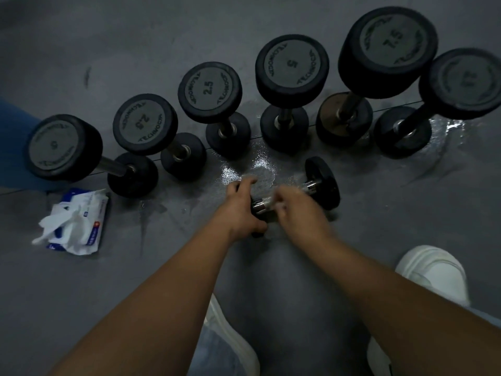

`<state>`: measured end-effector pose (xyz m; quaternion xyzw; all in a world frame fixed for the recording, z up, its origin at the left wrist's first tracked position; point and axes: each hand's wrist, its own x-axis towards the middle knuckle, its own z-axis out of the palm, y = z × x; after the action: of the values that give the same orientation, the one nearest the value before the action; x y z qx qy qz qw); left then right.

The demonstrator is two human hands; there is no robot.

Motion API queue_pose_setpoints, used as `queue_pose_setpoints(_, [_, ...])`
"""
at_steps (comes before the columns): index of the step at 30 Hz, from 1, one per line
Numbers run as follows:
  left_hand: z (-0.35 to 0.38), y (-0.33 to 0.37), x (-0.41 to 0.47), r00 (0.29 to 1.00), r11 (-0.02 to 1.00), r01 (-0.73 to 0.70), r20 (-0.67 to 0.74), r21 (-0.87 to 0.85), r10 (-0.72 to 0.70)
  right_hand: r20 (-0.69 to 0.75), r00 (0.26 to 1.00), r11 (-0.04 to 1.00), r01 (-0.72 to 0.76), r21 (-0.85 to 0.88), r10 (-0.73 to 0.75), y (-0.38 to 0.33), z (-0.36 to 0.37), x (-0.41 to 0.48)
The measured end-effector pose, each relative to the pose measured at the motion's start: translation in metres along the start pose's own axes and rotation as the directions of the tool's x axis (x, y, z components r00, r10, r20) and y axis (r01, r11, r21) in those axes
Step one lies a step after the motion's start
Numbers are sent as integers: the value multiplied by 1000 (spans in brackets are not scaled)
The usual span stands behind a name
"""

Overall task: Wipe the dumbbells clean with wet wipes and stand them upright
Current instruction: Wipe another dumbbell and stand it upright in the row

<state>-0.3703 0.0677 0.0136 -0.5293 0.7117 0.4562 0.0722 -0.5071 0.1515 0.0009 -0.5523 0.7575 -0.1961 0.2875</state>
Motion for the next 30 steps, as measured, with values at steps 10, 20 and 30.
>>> queue_pose_setpoints(10, [-2, 5, -2, 1000, 999, -2, 0, 38, 2, 6, 995, 921, 92, -377, -97, 8, -10, 20])
queue_pose_setpoints(20, [-13, 8, -3, 973, 995, 98, 212, -1, -96, 422, 907, 815, 246, -526, -1, 2, -28, 31])
queue_pose_setpoints(30, [25, -16, -42, 995, 980, -97, 0, 173, 98, -2, 995, 995, -102, 6, 102, -4, -1, -9])
